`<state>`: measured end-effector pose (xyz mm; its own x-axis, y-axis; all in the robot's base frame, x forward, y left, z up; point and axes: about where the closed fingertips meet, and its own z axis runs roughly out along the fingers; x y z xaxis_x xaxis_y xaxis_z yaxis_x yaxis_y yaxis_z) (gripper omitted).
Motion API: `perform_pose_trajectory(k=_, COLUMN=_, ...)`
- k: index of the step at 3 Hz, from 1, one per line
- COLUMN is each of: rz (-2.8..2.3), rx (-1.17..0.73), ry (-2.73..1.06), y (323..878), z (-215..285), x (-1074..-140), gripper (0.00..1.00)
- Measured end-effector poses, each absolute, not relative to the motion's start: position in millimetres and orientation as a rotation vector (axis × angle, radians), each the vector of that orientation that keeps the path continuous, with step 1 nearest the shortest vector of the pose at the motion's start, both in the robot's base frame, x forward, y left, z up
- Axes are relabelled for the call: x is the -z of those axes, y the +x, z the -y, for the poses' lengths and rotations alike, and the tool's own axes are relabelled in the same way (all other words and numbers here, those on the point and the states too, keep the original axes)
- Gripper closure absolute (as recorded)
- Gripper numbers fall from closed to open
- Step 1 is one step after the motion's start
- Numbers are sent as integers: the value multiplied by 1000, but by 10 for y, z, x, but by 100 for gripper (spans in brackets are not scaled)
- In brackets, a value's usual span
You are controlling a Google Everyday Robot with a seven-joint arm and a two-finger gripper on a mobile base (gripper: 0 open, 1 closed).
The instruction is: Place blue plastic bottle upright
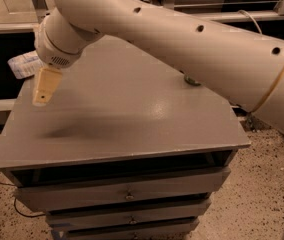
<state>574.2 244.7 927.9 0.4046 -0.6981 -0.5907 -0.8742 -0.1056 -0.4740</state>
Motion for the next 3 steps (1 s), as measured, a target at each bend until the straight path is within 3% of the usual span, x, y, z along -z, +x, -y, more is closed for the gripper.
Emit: perform_pose_trajectory(k=3, rz=-1412, rx=-269, ry=-1735, y=6782, z=-2566, x=-8880, gripper=0)
